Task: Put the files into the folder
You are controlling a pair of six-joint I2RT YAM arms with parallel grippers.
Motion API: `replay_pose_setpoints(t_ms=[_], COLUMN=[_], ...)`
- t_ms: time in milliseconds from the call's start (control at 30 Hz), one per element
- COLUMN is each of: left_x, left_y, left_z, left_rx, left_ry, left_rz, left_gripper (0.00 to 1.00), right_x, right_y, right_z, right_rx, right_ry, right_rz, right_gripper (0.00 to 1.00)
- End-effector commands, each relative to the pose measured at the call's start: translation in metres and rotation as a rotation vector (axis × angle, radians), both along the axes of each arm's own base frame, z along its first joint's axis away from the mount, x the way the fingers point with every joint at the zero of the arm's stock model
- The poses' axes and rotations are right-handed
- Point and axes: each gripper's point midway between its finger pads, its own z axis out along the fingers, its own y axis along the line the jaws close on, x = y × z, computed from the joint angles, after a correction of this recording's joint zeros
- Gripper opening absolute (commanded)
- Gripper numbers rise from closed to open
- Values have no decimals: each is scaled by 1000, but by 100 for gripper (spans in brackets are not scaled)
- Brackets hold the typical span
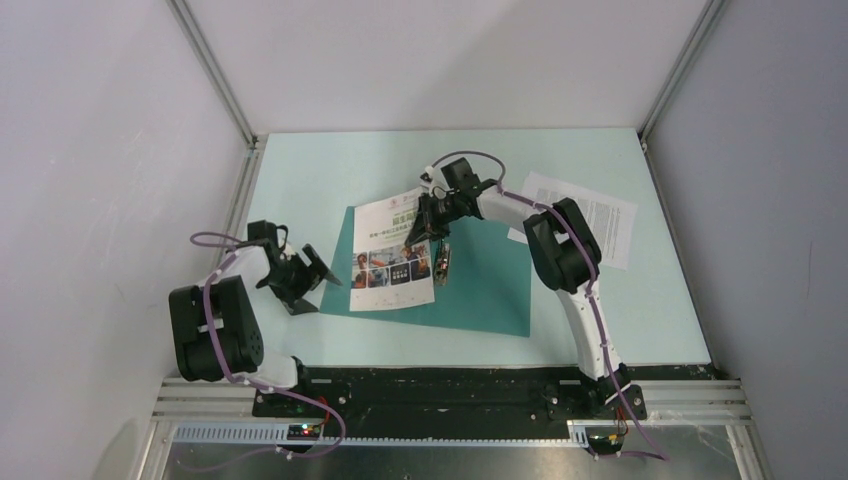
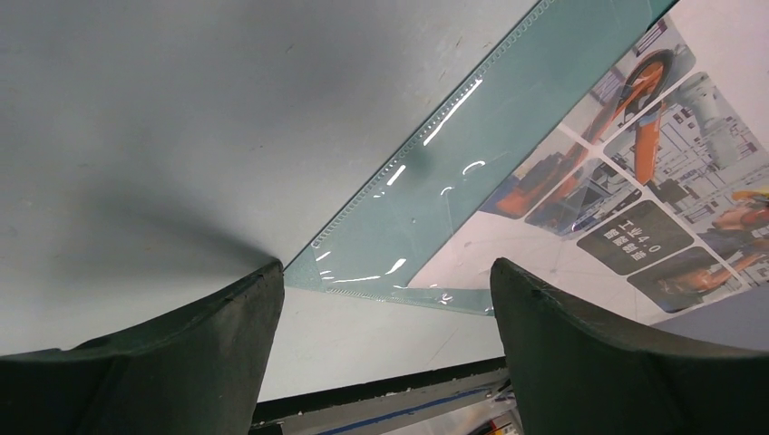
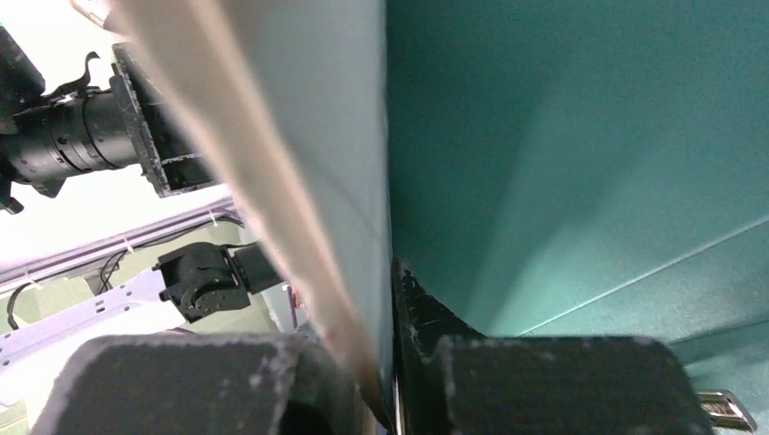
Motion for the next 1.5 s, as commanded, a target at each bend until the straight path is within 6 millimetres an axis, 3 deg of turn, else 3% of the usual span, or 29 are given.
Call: replay_pose_setpoints(t_ms=[0,300,433,567,833,1067,1233,1467], left_x=[-13,-17,-18,-19,-23,-23,-23,-23], left_y=[0,-7,-13,-19,-24,-24,-24,-24], left_z=[-25,-22,-22,-21,-21,-20,-20,-20], left_rx=[38,31,25,23,16,16,15,18], left_ry=[27,-2,-14,-26,-41,-45,-46,-47], left_rz=[-27,-55,-78,-105,-140,-148,-154,-157], left_gripper=[90,87,87,86,85,84,83,83], right_x=[1,-15,-28,-32,-20,12,32,42], right_y=[-13,-18,-17,-13,6,24,24,20], right_z=[14,13,9,7,4,21,23,19], right_rx=[17,3,-27,-40,8,75,87,83], right_ry=[-15,28,53,65,109,28,-11,-19], right_rz=[9,50,58,57,5,-27,-50,-78], right_gripper=[15,14,0,0,0,0,0,0])
